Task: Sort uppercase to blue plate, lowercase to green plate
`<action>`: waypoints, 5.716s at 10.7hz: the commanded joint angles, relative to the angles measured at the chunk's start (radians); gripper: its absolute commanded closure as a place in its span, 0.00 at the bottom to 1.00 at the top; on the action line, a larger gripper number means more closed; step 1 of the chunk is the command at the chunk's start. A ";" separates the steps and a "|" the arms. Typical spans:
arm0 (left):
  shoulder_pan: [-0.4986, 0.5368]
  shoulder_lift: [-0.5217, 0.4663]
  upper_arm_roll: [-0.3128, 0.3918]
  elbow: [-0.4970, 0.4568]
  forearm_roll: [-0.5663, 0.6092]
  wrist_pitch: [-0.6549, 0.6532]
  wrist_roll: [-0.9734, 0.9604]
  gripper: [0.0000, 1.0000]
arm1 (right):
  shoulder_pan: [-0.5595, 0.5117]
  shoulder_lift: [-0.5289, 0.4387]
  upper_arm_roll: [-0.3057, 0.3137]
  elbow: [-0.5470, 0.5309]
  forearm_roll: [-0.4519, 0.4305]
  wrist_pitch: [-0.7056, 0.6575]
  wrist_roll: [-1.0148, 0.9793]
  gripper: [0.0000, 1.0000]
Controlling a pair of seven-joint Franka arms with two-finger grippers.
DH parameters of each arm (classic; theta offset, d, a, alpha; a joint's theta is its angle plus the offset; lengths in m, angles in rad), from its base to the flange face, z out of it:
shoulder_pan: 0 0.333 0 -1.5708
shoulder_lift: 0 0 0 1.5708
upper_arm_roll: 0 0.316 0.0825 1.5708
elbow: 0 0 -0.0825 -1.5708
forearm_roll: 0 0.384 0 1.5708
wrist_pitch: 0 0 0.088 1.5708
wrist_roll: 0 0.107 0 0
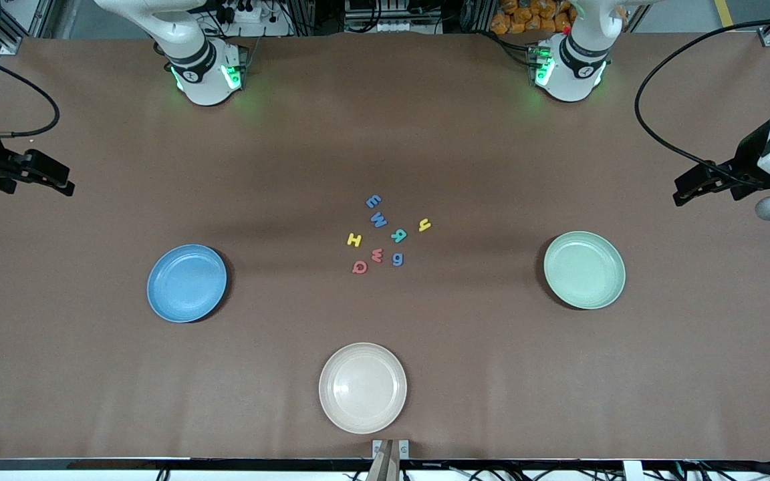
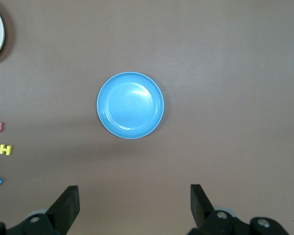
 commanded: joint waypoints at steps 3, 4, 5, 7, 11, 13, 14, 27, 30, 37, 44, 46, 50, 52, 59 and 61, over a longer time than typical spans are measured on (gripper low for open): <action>0.009 -0.029 -0.009 -0.031 -0.012 0.010 -0.009 0.00 | -0.010 -0.015 0.004 -0.001 0.024 0.012 -0.002 0.00; 0.004 -0.029 -0.017 -0.034 -0.015 0.012 -0.022 0.00 | -0.010 -0.018 0.004 -0.001 0.024 0.018 -0.002 0.00; 0.004 -0.029 -0.041 -0.039 -0.016 0.012 -0.026 0.00 | -0.011 -0.019 0.004 -0.003 0.024 0.026 -0.004 0.00; -0.022 -0.028 -0.058 -0.083 -0.022 0.044 -0.073 0.00 | -0.011 -0.022 0.004 -0.009 0.026 0.029 -0.005 0.00; -0.075 -0.014 -0.161 -0.177 -0.022 0.157 -0.252 0.00 | -0.007 -0.025 -0.003 -0.023 0.029 0.016 -0.002 0.00; -0.123 -0.008 -0.175 -0.230 -0.021 0.215 -0.292 0.00 | -0.001 -0.025 -0.003 -0.023 0.029 0.013 -0.010 0.00; -0.125 -0.006 -0.204 -0.264 -0.019 0.261 -0.285 0.00 | -0.001 -0.025 -0.003 -0.021 0.029 0.013 -0.013 0.00; -0.147 0.135 -0.476 -0.551 0.065 0.786 0.370 0.00 | 0.012 -0.022 -0.005 0.017 0.052 -0.005 -0.010 0.07; -0.175 0.208 -0.477 -0.556 0.153 0.843 0.370 0.01 | 0.010 -0.019 -0.005 0.023 0.052 -0.007 -0.008 0.24; -0.230 0.357 -0.470 -0.560 0.324 0.976 0.369 0.10 | 0.010 -0.018 -0.007 0.025 0.083 -0.007 -0.008 0.33; -0.302 0.464 -0.370 -0.553 0.413 1.076 0.356 0.16 | 0.028 -0.009 -0.002 0.032 0.083 -0.007 0.004 0.46; -0.313 0.488 -0.352 -0.536 0.413 1.085 0.355 0.16 | 0.035 0.001 -0.002 0.032 0.083 -0.005 0.003 0.50; -0.374 0.527 -0.309 -0.478 0.413 1.085 0.344 0.18 | 0.051 0.014 -0.002 0.034 0.081 0.006 0.022 0.53; -0.399 0.550 -0.284 -0.456 0.413 1.085 0.336 0.19 | 0.059 0.016 0.000 0.039 0.083 0.006 0.033 0.54; -0.418 0.564 -0.278 -0.459 0.435 1.085 0.295 0.32 | 0.079 0.042 0.001 0.040 0.081 0.007 0.042 0.94; -0.418 0.573 -0.276 -0.461 0.436 1.085 0.295 0.32 | 0.079 0.042 0.001 0.040 0.081 0.007 0.042 0.95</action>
